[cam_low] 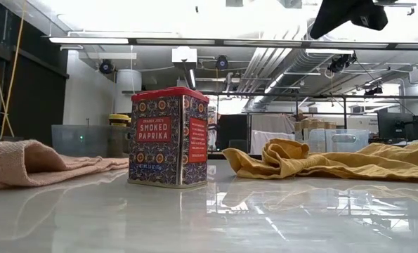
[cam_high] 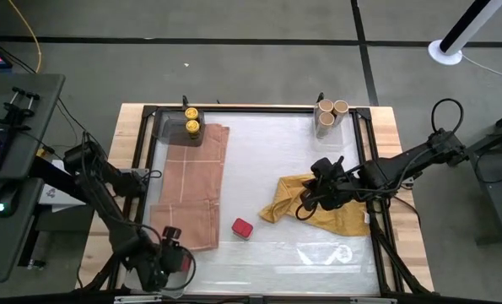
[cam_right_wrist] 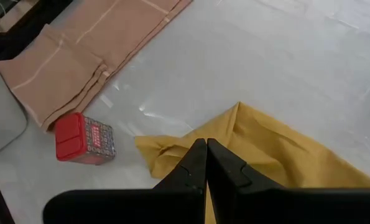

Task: Sort spices by type
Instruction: Put the bottom red seasoning can into the gray bin

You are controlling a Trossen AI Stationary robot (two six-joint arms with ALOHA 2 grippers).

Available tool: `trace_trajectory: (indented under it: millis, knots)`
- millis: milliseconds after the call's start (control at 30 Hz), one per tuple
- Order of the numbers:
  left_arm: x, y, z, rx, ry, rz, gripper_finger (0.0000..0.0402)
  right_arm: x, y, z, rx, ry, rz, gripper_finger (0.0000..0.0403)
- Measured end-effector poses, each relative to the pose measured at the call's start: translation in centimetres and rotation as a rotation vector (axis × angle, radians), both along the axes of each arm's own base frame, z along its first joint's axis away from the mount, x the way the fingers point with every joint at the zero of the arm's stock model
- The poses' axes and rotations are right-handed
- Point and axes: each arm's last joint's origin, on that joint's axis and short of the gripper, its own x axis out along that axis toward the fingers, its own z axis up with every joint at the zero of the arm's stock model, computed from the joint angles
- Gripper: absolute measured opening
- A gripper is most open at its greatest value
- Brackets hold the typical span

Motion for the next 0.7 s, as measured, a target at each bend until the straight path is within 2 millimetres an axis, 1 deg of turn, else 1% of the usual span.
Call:
trace_trajectory:
  millis: [167,300,467,600,633,700]
  knots:
    - [0.9,0.9,-0.2,-0.010,-0.006,0.137,0.0177,0.0,0.0,0.0,-0.003,0.002,0.005,0.0000]
    - [1.9,1.7,-0.3,-0.012,-0.019,0.243,0.0177,0.0,0.1,0.0,-0.009,0.019,0.041,0.0000]
    - [2.7,2.1,-0.3,-0.031,-0.028,0.273,0.0177,0.0,0.1,0.0,-0.014,0.033,0.071,0.0000]
    - [2.8,2.0,-0.2,-0.043,-0.035,0.273,0.0177,0.0,0.1,-0.1,-0.023,0.040,0.089,0.0000]
    - [2.8,2.0,-0.2,-0.044,-0.036,0.273,0.0181,0.0,0.1,-0.1,-0.025,0.042,0.094,0.0000]
    - [2.8,2.0,-0.2,-0.047,-0.037,0.273,0.0202,0.0,0.1,-0.1,-0.025,0.042,0.096,0.0000]
